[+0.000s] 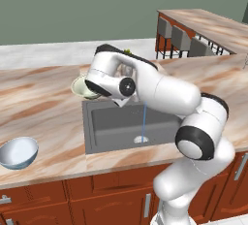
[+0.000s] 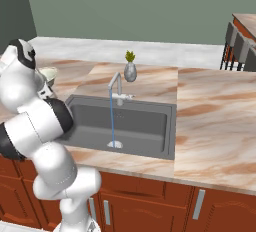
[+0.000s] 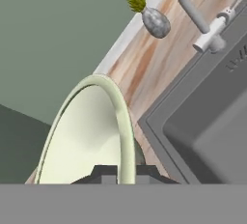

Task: Rinse each bowl for a few seconds and place them down in the sink or on the counter.

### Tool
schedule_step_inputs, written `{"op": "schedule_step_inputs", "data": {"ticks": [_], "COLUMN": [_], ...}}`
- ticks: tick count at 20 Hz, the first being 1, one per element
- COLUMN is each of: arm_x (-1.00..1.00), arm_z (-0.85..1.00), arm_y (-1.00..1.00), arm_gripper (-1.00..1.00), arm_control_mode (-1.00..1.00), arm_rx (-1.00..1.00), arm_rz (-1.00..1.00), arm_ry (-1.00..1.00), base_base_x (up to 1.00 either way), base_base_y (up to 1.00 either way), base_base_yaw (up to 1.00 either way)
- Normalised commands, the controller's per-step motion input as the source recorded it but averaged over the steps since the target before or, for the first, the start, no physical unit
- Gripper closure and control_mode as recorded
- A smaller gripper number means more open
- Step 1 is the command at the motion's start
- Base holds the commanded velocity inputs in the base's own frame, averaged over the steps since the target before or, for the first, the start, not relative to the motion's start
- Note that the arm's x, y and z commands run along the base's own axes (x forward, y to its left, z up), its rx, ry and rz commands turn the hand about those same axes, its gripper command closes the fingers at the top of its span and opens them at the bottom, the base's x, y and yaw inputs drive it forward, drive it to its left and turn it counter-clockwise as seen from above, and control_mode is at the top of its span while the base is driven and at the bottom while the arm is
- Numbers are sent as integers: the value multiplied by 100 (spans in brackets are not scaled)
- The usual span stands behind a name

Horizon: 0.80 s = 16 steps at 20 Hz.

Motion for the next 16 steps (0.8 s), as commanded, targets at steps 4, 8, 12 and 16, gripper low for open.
{"op": "schedule_step_inputs", "data": {"ticks": [4,8,12,16], "arm_x": [-19,-11,-12,-10], "arm_z": [0,0,0,0], "arm_y": [-24,-19,-17,-25], "arm_gripper": [100,100,100,100], "arm_control_mode": [-100,-100,-100,-100], "arm_rx": [-4,0,0,-2], "arm_rz": [-21,-22,-22,-20], "arm_ry": [18,19,20,18], "base_base_x": [0,0,0,0], "base_base_y": [0,0,0,0], "base_base_yaw": [0,0,0,0]}}
